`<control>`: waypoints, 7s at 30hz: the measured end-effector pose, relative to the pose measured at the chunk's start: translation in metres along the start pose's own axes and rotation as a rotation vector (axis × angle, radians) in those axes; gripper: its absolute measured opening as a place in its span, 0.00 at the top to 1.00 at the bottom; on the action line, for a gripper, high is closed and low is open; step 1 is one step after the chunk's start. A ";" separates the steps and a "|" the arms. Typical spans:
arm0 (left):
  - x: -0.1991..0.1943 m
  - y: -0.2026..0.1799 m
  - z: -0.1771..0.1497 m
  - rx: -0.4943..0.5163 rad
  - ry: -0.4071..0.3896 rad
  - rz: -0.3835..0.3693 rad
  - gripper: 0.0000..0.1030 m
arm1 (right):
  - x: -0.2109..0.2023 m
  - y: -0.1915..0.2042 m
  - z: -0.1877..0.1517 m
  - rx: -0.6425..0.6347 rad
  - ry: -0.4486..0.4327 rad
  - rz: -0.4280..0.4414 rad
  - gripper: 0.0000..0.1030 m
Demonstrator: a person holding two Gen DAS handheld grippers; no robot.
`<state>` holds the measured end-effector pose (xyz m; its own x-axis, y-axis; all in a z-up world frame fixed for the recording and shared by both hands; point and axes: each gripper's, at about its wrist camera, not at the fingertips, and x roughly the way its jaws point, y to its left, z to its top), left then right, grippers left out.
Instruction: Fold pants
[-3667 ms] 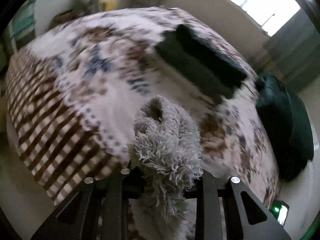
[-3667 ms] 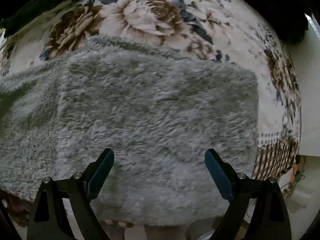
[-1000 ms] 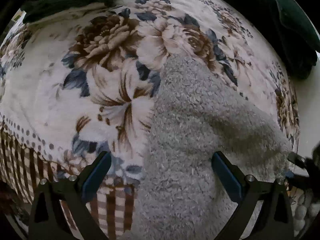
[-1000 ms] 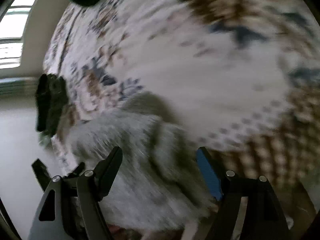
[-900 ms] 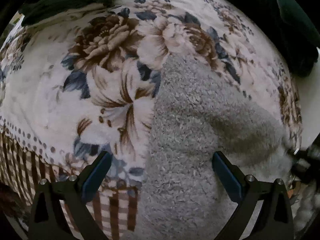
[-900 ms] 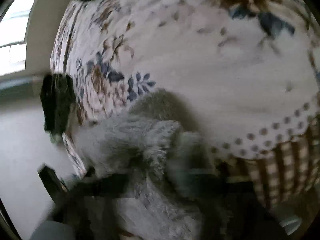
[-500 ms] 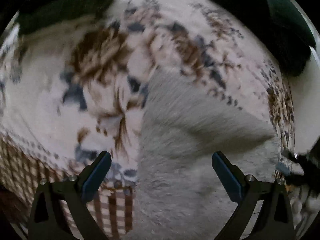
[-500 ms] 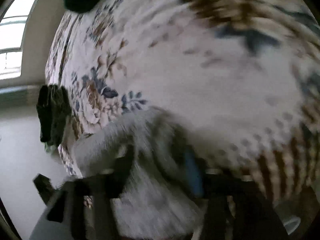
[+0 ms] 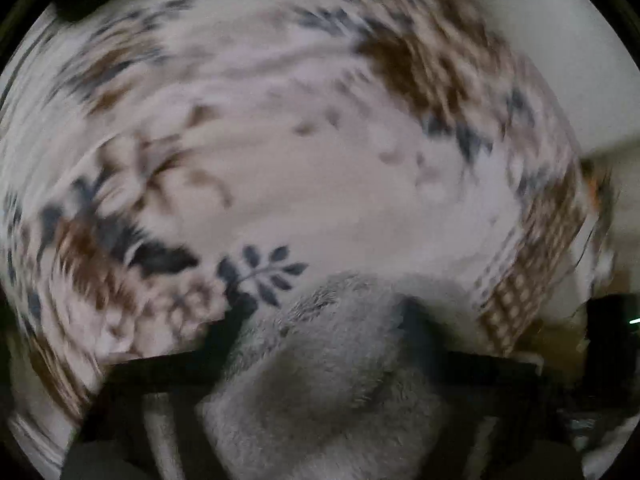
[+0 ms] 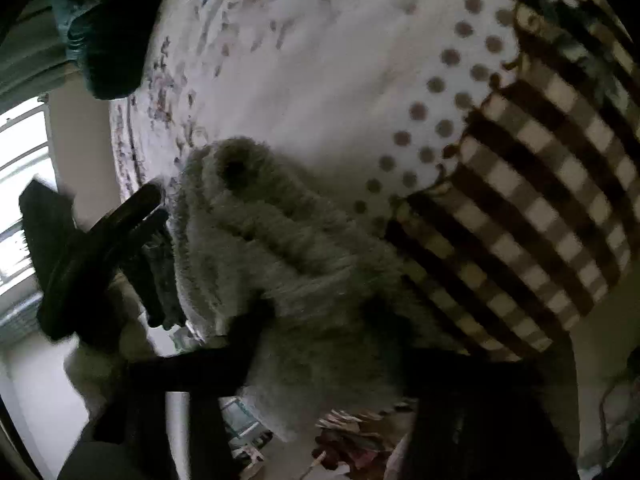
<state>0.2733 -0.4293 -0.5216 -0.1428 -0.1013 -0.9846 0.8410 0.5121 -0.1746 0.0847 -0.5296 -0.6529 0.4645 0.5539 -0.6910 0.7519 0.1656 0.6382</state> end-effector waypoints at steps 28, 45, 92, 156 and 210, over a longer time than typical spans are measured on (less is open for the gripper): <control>0.027 -0.042 -0.007 0.207 0.062 0.001 0.59 | 0.000 0.015 -0.004 -0.060 0.000 -0.123 0.80; -0.080 0.061 -0.139 -0.519 -0.422 -0.275 0.01 | -0.002 0.023 0.011 -0.206 0.003 -0.077 0.08; -0.283 0.267 -0.332 -0.898 -0.799 -0.552 0.60 | 0.072 0.326 -0.090 -0.525 0.215 0.339 0.58; -0.481 0.297 -0.451 -0.834 -0.779 0.437 0.03 | -0.021 0.613 -0.452 -1.258 -0.555 -0.441 0.07; -0.540 0.181 -0.539 -0.827 -0.835 0.535 0.00 | -0.179 0.577 -0.618 -1.280 -0.685 -0.376 0.02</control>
<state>0.2213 0.1774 -0.0281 0.7293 -0.0668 -0.6810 0.0785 0.9968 -0.0136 0.1465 -0.0286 0.0489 0.7376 -0.1015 -0.6675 0.1351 0.9908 -0.0014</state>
